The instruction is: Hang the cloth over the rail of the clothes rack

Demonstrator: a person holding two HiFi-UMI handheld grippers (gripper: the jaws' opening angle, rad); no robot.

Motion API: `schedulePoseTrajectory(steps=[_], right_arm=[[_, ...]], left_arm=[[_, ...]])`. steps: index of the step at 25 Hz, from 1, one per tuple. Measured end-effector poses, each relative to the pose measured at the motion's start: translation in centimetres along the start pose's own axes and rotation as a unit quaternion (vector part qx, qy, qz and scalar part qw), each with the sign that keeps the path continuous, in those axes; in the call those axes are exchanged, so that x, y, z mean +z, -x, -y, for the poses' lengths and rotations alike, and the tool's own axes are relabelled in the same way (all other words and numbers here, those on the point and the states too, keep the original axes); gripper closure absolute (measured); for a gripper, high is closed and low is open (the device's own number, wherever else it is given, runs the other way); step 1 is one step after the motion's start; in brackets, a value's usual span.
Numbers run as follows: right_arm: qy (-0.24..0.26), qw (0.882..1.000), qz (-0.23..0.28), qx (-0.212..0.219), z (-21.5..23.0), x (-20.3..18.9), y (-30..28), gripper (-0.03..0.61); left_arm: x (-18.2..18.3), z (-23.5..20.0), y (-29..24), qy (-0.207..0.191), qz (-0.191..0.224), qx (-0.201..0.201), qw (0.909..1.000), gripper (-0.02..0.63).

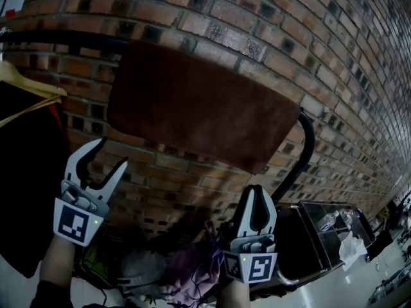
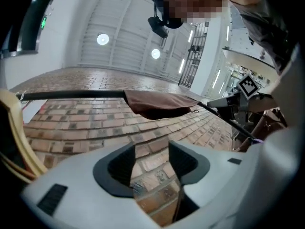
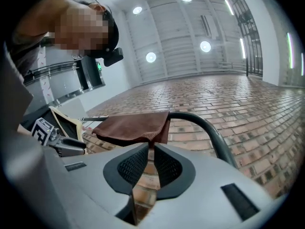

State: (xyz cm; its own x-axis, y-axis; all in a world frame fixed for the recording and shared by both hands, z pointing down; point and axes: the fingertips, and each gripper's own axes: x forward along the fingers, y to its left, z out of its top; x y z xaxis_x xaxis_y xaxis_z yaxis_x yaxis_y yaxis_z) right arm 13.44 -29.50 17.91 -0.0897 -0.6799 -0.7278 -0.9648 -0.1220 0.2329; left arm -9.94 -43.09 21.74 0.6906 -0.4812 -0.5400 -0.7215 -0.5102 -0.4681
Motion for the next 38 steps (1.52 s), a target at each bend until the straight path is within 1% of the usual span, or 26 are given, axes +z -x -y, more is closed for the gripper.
schedulePoseTrajectory(steps=[2, 3, 5, 6, 8, 10, 12, 15, 18, 20, 22, 24, 26, 29, 33, 35, 38], right_arm=[[-0.008, 1.000, -0.012, -0.003, -0.3, -0.8, 0.9, 0.550], [-0.020, 1.000, -0.018, -0.001, -0.5, -1.1, 1.3, 0.550], [-0.061, 0.998, -0.016, 0.003, -0.8, -1.2, 2.2, 0.550], [-0.079, 0.997, -0.015, 0.002, -0.8, -1.2, 2.9, 0.550], [-0.104, 0.994, -0.026, 0.005, -1.1, -1.2, 4.6, 0.550], [-0.119, 0.992, -0.043, 0.016, -1.9, -1.1, 6.4, 0.551], [-0.119, 0.990, -0.068, 0.026, -2.4, -1.8, 8.9, 0.551], [-0.135, 0.985, -0.097, 0.046, -3.1, -2.6, 12.4, 0.551], [-0.156, 0.977, -0.133, 0.055, -3.7, -3.3, 15.3, 0.551], [-0.154, 0.972, -0.163, 0.073, -4.2, -4.3, 17.4, 0.552], [-0.166, 0.964, -0.187, 0.091, -4.9, -5.0, 19.0, 0.552], [-0.173, 0.956, -0.210, 0.105, -5.8, -5.7, 20.5, 0.552], [-0.178, 0.947, -0.238, 0.120, -6.8, -6.8, 21.9, 0.552], [-0.188, 0.935, -0.269, 0.136, -8.1, -8.2, 23.4, 0.557], [-0.201, 0.928, -0.284, 0.133, -8.9, -8.1, 24.3, 0.557], [-0.196, 0.929, -0.286, 0.132, -9.5, -7.8, 24.1, 0.555], [-0.185, 0.932, -0.286, 0.124, -10.3, -7.2, 23.8, 0.555]], left_arm=[[-0.7, 0.9, 1.3, 0.025, -0.016, 0.018, 0.9994, 0.472], [-0.8, 1.6, 1.9, 0.034, -0.022, 0.024, 0.9989, 0.504], [-1.0, 3.1, 2.6, 0.051, -0.034, 0.027, 0.9977, 0.551], [-1.2, 4.0, 2.9, 0.062, -0.044, 0.026, 0.9968, 0.561], [-1.8, 5.8, 3.6, 0.085, -0.072, 0.024, 0.9935, 0.592], [-2.1, 7.7, 4.5, 0.116, -0.096, 0.021, 0.9884, 0.594], [-2.1, 9.8, 5.4, 0.147, -0.111, 0.016, 0.9828, 0.594], [-1.9, 12.9, 6.5, 0.176, -0.129, 0.005, 0.9758, 0.595], [-1.7, 16.2, 8.0, 0.181, -0.149, -0.007, 0.9722, 0.594], [-1.6, 18.1, 9.1, 0.174, -0.161, -0.012, 0.9713, 0.594], [-1.6, 19.9, 10.2, 0.174, -0.175, -0.011, 0.9689, 0.594], [-2.1, 21.4, 11.6, 0.184, -0.195, -0.009, 0.9633, 0.594], [-3.0, 22.8, 13.1, 0.196, -0.222, -0.007, 0.9550, 0.595], [-4.4, 23.9, 15.2, 0.216, -0.258, 0.003, 0.9417, 0.595], [-4.3, 23.9, 17.6, 0.220, -0.280, 0.008, 0.9343, 0.594], [-4.3, 23.1, 18.3, 0.224, -0.282, 0.010, 0.9328, 0.594], [-4.0, 21.7, 18.8, 0.225, -0.273, 0.005, 0.9355, 0.595]])
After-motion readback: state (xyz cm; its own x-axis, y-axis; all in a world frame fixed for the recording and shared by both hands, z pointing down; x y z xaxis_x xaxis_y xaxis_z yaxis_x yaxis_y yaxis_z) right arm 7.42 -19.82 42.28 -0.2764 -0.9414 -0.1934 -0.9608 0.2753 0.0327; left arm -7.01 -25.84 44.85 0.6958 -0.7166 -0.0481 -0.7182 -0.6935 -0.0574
